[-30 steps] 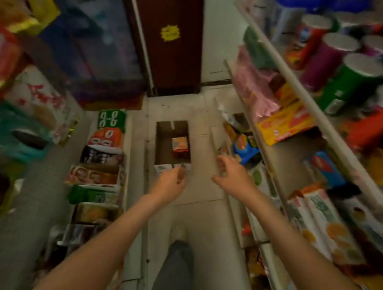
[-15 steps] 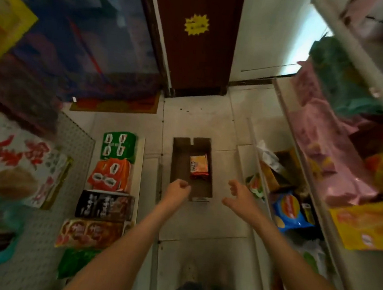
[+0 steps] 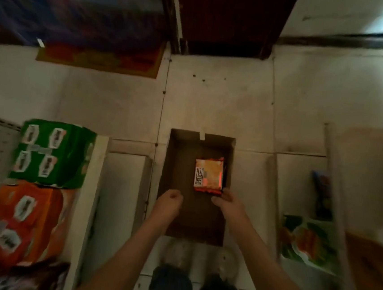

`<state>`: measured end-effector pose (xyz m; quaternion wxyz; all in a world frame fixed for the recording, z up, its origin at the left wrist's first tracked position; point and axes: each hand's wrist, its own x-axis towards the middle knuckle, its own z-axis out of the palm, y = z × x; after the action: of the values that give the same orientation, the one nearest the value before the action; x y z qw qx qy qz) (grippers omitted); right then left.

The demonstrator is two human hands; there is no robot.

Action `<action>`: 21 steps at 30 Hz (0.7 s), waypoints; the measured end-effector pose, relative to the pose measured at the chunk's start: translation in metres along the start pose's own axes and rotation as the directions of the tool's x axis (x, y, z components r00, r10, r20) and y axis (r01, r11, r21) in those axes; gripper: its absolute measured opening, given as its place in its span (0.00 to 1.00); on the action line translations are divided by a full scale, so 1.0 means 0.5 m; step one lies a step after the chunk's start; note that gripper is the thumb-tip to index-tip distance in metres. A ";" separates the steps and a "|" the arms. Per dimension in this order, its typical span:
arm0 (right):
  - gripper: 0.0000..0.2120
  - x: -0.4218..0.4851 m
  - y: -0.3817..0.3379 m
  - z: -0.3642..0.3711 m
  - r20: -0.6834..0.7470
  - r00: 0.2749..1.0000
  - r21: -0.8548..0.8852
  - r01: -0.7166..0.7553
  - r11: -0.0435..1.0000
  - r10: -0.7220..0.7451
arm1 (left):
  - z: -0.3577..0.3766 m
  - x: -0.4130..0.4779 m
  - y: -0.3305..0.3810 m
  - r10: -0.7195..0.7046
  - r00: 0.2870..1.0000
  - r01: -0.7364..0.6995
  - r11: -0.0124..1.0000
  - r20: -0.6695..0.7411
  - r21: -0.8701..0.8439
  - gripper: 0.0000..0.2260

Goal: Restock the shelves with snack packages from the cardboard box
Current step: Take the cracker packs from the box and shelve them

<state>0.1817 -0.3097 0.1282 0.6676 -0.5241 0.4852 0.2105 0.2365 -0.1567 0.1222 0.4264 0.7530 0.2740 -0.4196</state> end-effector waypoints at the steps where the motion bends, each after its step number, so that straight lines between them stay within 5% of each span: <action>1: 0.15 0.073 0.020 0.014 -0.002 1.000 0.044 -0.020 0.999 0.020 | 0.018 0.062 -0.005 -0.006 1.000 0.006 1.000 0.003 0.002 0.15; 6: 0.28 0.332 0.095 0.058 -0.062 0.997 0.065 -0.052 0.997 0.056 | 0.103 0.298 -0.024 -0.048 0.998 0.049 0.999 0.038 -0.001 0.22; 11: 0.39 0.523 0.184 0.098 -0.294 0.956 -0.056 -0.004 0.998 -0.013 | 0.172 0.471 -0.056 -0.077 0.995 0.082 0.993 0.064 -0.086 0.24; 18: 0.28 0.629 0.256 0.111 -0.552 0.833 -0.115 -0.112 0.987 0.030 | 0.220 0.597 -0.103 0.002 0.974 0.038 0.984 0.228 -0.172 0.27; 21: 0.22 0.633 0.268 0.109 -0.558 0.829 -0.165 -0.066 0.984 -0.038 | 0.225 0.607 -0.102 0.024 0.989 0.003 0.984 0.148 -0.176 0.20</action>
<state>0.2386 -0.2841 -0.2141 0.4456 -0.6163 0.6423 0.0954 0.3035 -0.2137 -0.1936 0.5128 0.6803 0.2735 -0.4466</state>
